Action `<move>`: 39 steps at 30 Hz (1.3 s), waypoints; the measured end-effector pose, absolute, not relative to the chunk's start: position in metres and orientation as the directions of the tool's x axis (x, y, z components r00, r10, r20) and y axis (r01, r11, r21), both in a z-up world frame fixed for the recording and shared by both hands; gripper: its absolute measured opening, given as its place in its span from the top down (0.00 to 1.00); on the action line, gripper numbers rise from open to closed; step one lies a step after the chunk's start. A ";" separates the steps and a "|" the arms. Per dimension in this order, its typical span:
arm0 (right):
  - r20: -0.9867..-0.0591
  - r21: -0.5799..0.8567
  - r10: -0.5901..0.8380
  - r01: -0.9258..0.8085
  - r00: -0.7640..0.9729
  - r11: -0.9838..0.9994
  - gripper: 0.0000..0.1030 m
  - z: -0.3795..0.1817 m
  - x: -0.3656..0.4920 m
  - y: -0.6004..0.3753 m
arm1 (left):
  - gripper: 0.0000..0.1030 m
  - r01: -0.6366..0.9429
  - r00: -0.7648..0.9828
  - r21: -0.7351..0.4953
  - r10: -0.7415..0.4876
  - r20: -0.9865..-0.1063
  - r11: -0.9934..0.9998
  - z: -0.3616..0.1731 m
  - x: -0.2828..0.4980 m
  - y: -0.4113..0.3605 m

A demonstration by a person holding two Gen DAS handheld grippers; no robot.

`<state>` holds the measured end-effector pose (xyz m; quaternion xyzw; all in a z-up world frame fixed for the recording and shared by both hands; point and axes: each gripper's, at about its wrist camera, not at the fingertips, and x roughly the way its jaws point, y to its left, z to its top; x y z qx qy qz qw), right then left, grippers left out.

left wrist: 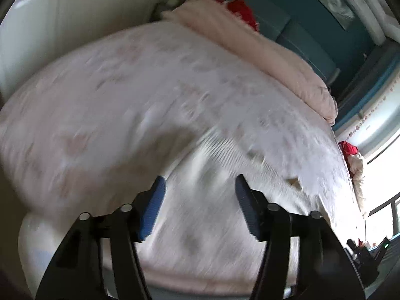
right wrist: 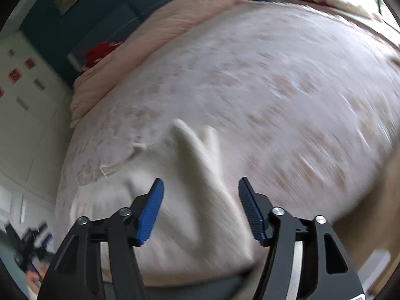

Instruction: Fold small clothes

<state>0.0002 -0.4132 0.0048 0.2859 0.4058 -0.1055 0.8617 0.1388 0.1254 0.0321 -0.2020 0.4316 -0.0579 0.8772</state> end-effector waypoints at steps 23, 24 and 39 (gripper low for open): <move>-0.834 0.278 -0.024 0.457 0.552 0.845 0.89 -0.064 0.119 -0.424 | 0.83 -0.084 0.441 -0.237 -0.177 -0.880 0.968 -0.068 0.250 0.103; -0.825 0.275 -0.033 0.454 0.563 0.848 0.88 -0.057 0.115 -0.419 | 0.78 -0.081 0.441 -0.245 -0.185 -0.878 0.966 -0.065 0.248 0.104; -0.858 0.255 0.098 0.252 0.504 0.934 0.77 -0.062 0.090 -0.288 | 0.49 0.019 0.484 -0.274 -0.249 -0.839 0.962 -0.053 0.159 0.080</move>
